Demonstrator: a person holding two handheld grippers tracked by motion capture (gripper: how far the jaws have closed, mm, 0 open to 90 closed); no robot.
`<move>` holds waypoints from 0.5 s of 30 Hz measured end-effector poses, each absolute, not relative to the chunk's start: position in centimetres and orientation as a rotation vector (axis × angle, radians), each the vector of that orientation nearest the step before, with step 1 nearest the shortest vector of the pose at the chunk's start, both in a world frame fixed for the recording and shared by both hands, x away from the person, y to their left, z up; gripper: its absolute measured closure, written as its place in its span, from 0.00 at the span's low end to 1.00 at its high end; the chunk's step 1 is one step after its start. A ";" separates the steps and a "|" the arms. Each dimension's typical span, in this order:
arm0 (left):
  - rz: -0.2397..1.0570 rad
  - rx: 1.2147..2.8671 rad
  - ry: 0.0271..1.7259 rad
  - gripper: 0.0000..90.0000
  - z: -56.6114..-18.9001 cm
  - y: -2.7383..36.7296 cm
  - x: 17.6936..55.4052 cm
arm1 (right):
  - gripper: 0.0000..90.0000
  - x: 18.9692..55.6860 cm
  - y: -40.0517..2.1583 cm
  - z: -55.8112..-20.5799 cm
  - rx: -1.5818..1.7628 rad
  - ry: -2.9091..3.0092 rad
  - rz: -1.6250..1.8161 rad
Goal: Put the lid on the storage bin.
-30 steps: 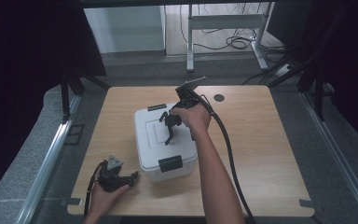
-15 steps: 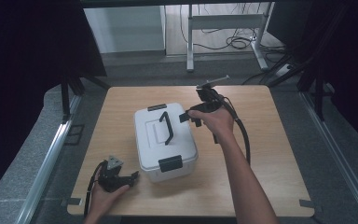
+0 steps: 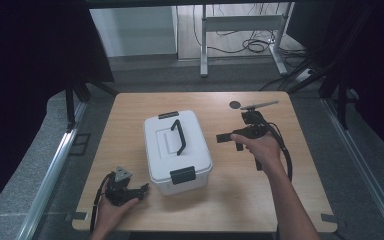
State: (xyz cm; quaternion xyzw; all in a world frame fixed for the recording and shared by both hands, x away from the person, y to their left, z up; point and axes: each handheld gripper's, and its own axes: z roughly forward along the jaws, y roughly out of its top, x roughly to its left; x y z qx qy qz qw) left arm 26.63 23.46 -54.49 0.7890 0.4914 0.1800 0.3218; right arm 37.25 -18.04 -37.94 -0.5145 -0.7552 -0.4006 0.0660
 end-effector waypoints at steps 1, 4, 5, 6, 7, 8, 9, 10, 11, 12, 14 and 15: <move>0.473 2.072 1.290 0.15 -54.5 23.5 26.6 | 0.44 37.1 -18.5 -38.2 -1.553 -2.280 -1.210; 0.474 2.072 1.290 0.15 -54.5 23.5 26.6 | 0.43 36.5 -19.9 -39.2 -1.560 -2.269 -1.237; 0.475 2.072 1.289 0.15 -54.5 23.5 26.6 | 0.43 36.3 -20.6 -39.6 -1.567 -2.258 -1.253; 0.475 2.072 1.290 0.15 -54.5 23.5 26.6 | 0.43 36.0 -21.1 -40.0 -1.569 -2.253 -1.252; 0.474 2.072 1.290 0.15 -54.5 23.5 26.6 | 0.43 35.7 -21.7 -40.3 -1.574 -2.248 -1.265; 0.475 2.071 1.291 0.15 -54.5 23.5 26.6 | 0.43 35.4 -22.2 -40.7 -1.579 -2.234 -1.279; 0.473 2.068 1.294 0.15 -54.5 23.4 26.6 | 0.43 35.0 -22.8 -41.1 -1.580 -2.224 -1.286; 0.473 2.069 1.294 0.15 -54.5 23.4 26.6 | 0.43 34.7 -23.3 -41.6 -1.580 -2.213 -1.297; 0.473 2.068 1.294 0.15 -54.5 23.4 26.6 | 0.43 34.4 -23.9 -42.0 -1.588 -2.201 -1.305; 0.473 2.068 1.295 0.15 -54.5 23.4 26.6 | 0.43 34.1 -24.4 -42.5 -1.597 -2.191 -1.308; 0.473 2.067 1.296 0.15 -54.5 23.4 26.6 | 0.42 33.6 -25.3 -43.3 -1.610 -2.182 -1.304; 0.473 2.067 1.297 0.15 -54.5 23.4 26.6 | 0.42 33.4 -25.7 -43.7 -1.617 -2.169 -1.307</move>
